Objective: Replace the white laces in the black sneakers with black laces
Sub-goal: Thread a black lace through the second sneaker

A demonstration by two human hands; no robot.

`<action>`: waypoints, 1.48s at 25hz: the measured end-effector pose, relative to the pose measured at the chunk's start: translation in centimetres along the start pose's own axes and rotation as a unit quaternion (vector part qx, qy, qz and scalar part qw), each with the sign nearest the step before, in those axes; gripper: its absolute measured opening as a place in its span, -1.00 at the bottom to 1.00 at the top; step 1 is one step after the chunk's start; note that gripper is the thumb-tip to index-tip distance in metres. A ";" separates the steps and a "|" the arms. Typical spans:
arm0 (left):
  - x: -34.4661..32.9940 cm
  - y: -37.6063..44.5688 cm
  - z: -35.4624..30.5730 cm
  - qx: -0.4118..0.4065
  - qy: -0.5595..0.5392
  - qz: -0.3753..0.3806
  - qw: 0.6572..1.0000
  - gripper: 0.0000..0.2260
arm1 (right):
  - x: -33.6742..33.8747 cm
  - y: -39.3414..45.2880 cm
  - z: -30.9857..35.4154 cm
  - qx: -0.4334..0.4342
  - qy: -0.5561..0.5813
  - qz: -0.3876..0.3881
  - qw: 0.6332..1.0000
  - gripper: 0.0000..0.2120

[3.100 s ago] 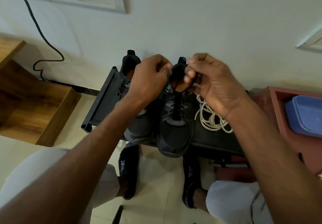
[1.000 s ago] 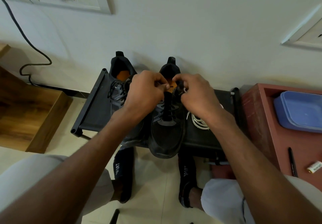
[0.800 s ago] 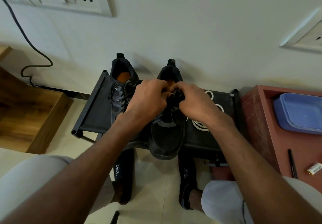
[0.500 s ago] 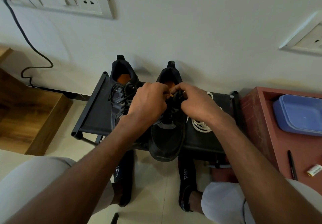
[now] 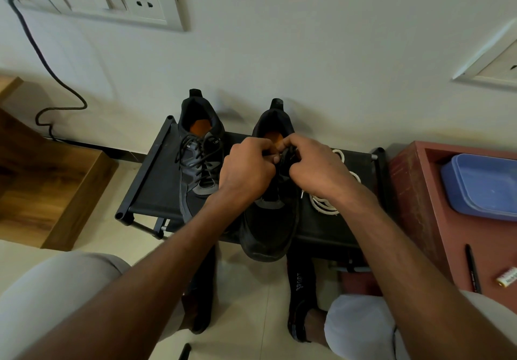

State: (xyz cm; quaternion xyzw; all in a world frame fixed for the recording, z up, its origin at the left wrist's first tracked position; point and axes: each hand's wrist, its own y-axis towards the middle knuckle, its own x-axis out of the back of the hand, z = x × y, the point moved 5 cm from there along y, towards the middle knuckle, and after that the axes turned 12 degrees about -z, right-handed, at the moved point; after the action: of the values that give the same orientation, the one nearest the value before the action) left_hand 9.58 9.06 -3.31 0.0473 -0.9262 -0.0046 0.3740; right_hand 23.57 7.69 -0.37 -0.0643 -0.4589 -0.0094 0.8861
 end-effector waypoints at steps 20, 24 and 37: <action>0.3 0.4 -0.7 -0.051 0.067 0.009 0.996 -0.93 | -0.4 0.3 -0.8 -0.095 0.104 0.008 0.990 -0.43; 0.8 1.0 -0.6 -0.066 0.069 0.074 0.993 -0.76 | -0.2 0.3 -0.7 -0.093 0.103 0.012 0.990 -0.45; 0.7 -0.7 -2.0 -0.120 0.151 -0.035 0.981 -0.83 | -0.7 0.7 -0.9 -0.097 0.118 0.007 0.988 -0.56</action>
State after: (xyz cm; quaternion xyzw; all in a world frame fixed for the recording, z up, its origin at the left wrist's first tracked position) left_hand 10.53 8.40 -1.43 0.0350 -0.8494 -0.1217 0.5123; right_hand 23.91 8.20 -1.53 -0.1511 -0.3475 -0.0555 0.9238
